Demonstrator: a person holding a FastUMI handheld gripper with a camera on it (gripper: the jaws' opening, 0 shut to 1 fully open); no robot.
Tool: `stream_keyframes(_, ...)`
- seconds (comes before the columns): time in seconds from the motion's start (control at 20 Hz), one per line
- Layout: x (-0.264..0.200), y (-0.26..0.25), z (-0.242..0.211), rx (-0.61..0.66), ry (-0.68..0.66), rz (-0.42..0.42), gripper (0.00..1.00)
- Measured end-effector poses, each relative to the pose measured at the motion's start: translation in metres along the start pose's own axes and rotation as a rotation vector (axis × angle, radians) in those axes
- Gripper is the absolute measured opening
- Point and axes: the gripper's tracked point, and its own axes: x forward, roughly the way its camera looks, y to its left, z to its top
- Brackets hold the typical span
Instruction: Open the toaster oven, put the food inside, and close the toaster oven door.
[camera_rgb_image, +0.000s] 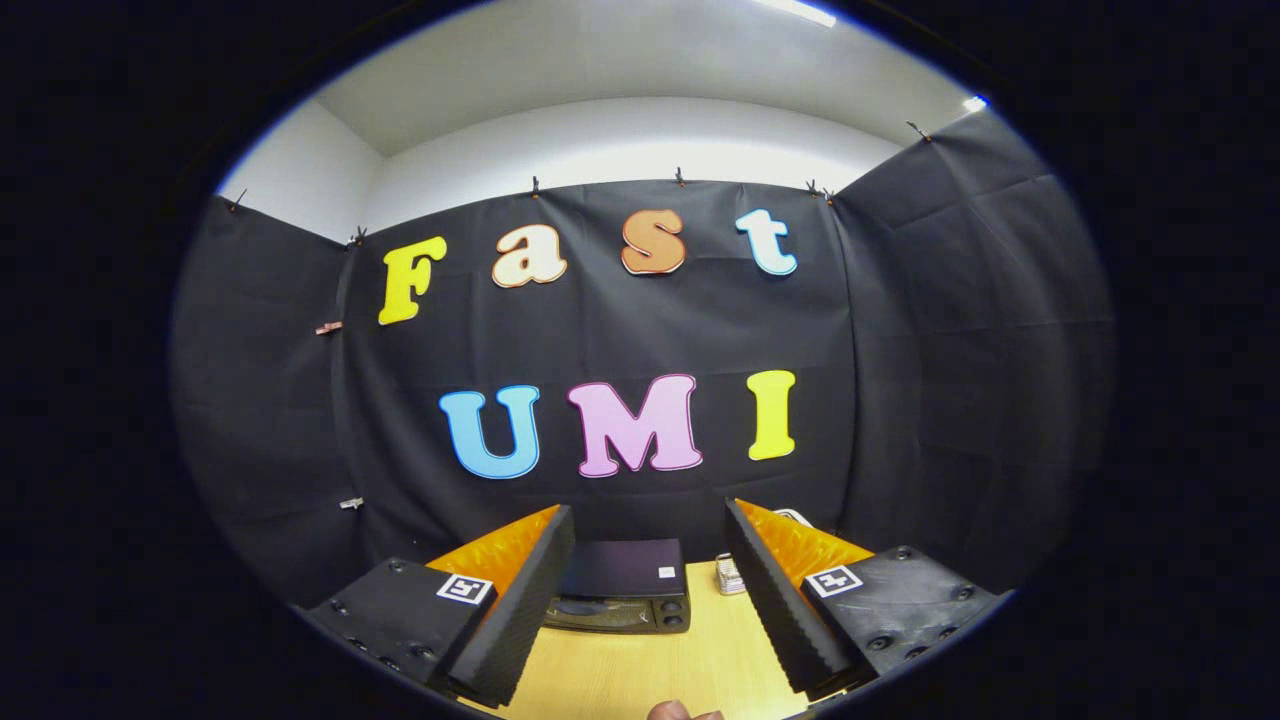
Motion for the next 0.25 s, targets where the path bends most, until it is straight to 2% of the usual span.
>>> stream_keyframes(0.25, -0.0056, -0.0087, 0.0017, 0.013, -0.010, -0.018, 0.98)
